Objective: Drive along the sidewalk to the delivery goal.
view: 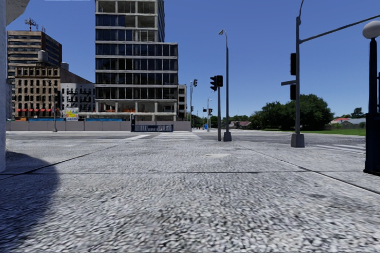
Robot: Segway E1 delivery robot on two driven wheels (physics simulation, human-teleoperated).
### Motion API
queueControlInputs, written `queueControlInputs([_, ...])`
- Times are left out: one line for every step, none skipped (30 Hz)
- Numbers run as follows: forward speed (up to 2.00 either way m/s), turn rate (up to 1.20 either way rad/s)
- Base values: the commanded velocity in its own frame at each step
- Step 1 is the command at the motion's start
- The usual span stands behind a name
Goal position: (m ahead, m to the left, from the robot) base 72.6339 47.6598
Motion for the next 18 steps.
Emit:
queueControlInputs([2.0,0.21])
queueControlInputs([2.0,0.21])
queueControlInputs([2.0,0.21])
queueControlInputs([2.0,0.21])
queueControlInputs([2.0,0.19])
queueControlInputs([2.0,0.0])
queueControlInputs([2.0,0.0])
queueControlInputs([2.0,0.0])
queueControlInputs([2.0,0.0])
queueControlInputs([2.0,0.0])
queueControlInputs([2.0,0.0])
queueControlInputs([2.0,0.0])
queueControlInputs([2.0,0.0])
queueControlInputs([2.0,0.0])
queueControlInputs([2.0,0.0])
queueControlInputs([2.0,0.0])
queueControlInputs([2.0,0.0])
queueControlInputs([2.0,0.0])
